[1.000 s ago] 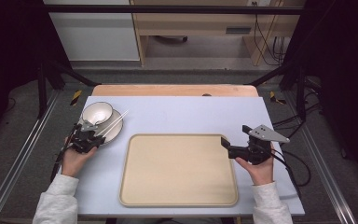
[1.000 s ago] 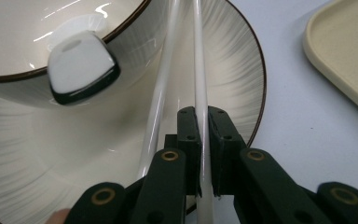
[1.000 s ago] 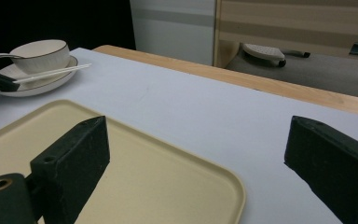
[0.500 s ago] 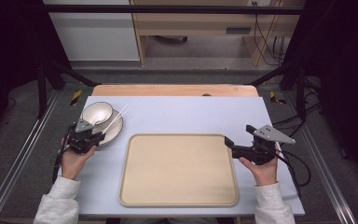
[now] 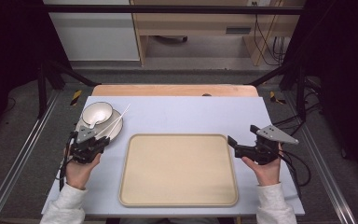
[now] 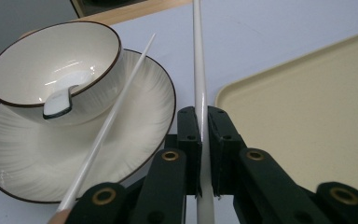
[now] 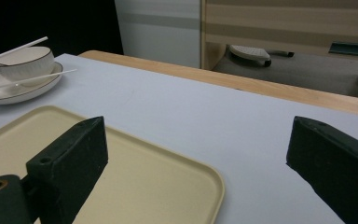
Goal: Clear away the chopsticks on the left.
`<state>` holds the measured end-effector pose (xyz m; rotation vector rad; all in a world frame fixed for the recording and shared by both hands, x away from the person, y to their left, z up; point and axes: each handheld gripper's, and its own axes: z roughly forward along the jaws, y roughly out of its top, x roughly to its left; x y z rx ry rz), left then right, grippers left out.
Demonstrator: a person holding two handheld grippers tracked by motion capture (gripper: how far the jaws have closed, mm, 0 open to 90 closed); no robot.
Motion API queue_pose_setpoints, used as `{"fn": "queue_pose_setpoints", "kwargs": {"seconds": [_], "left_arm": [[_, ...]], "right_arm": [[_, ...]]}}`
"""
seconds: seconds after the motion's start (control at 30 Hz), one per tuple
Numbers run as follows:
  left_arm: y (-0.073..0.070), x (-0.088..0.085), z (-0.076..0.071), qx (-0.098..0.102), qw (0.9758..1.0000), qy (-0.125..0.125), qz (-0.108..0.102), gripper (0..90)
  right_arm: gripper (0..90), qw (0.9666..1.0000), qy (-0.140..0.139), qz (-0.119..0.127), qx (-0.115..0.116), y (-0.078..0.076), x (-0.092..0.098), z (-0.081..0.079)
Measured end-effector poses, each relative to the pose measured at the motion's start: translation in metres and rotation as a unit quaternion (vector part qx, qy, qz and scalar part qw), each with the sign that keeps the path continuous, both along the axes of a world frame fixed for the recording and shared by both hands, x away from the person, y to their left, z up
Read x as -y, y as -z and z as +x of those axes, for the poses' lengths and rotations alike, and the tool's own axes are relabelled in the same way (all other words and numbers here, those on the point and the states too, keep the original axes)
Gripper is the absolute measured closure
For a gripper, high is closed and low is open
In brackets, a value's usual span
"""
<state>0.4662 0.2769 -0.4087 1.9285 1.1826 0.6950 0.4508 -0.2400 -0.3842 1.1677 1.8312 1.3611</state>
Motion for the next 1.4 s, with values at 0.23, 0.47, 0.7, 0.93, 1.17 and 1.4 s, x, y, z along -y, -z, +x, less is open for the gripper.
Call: {"fn": "queue_pose_setpoints", "kwargs": {"seconds": [0.23,0.47,0.7,0.93,1.17,1.4], "left_arm": [[-0.004,0.016,-0.017,0.013,0.9999,-0.009,-0.005,84.4],[-0.008,0.032,-0.034,0.025,0.9994,-0.019,-0.013,84.4],[-0.004,0.058,-0.043,0.03,0.9989,-0.024,-0.029,84.4],[0.0,0.068,-0.05,0.024,0.9977,-0.042,-0.048,84.4],[0.009,0.074,-0.064,0.023,0.9944,-0.068,-0.078,84.4],[0.023,0.077,-0.069,0.021,0.992,-0.083,-0.093,84.4]], "right_arm": [[5.8,1.0,0.007,-0.003,-0.001,0.001,0.001,0.0],[5.8,1.0,0.009,-0.002,-0.003,0.001,0.001,-0.002],[5.8,0.9999,0.008,0.007,-0.001,-0.002,0.003,-0.004],[5.8,1.0,0.003,0.007,-0.002,-0.002,0.003,-0.005],[5.9,1.0,-0.002,0.008,-0.004,-0.002,0.003,-0.004],[5.9,1.0,-0.003,0.004,-0.006,0.0,0.001,-0.003]]}}
